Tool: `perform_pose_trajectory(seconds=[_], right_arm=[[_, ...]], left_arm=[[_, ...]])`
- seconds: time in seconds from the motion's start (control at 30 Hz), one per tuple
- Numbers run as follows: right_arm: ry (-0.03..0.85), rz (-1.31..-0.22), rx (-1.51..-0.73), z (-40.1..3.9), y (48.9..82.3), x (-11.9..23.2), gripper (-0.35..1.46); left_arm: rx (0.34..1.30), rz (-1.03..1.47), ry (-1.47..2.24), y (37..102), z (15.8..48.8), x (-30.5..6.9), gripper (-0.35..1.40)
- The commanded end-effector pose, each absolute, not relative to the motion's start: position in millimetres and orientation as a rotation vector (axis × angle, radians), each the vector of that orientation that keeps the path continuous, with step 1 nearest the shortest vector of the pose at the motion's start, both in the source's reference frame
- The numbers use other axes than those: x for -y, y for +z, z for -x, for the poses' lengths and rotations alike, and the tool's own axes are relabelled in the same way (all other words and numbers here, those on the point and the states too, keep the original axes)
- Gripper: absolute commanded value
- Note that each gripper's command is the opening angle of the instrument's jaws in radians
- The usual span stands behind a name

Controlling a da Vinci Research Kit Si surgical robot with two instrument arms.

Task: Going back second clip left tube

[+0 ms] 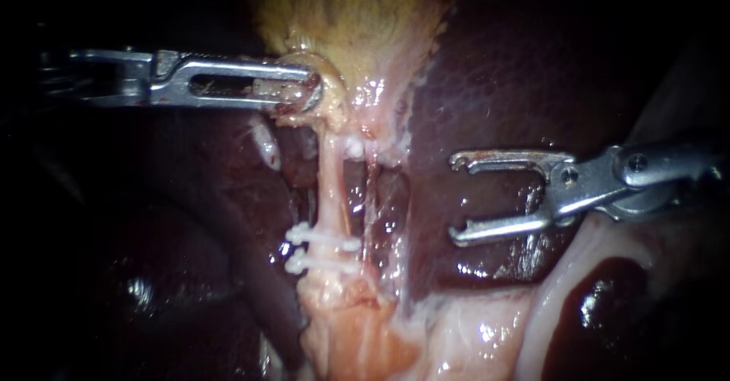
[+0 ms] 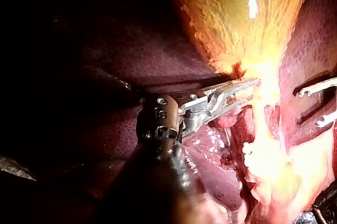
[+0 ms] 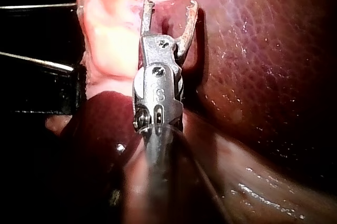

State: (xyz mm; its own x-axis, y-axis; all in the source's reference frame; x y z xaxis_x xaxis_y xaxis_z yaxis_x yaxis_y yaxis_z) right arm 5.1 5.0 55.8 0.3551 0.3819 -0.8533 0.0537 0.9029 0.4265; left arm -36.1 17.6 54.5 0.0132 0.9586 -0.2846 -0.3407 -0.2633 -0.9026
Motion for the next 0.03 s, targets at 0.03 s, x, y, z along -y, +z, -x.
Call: perform_pose_trajectory(seconds=[0.03], right_arm=[[0.217, -0.424, -1.201, -5.4, 55.6, -4.9, 0.50]], left_arm=[[0.762, 1.172, 1.505, 54.3, 35.9, -17.6, -0.35]])
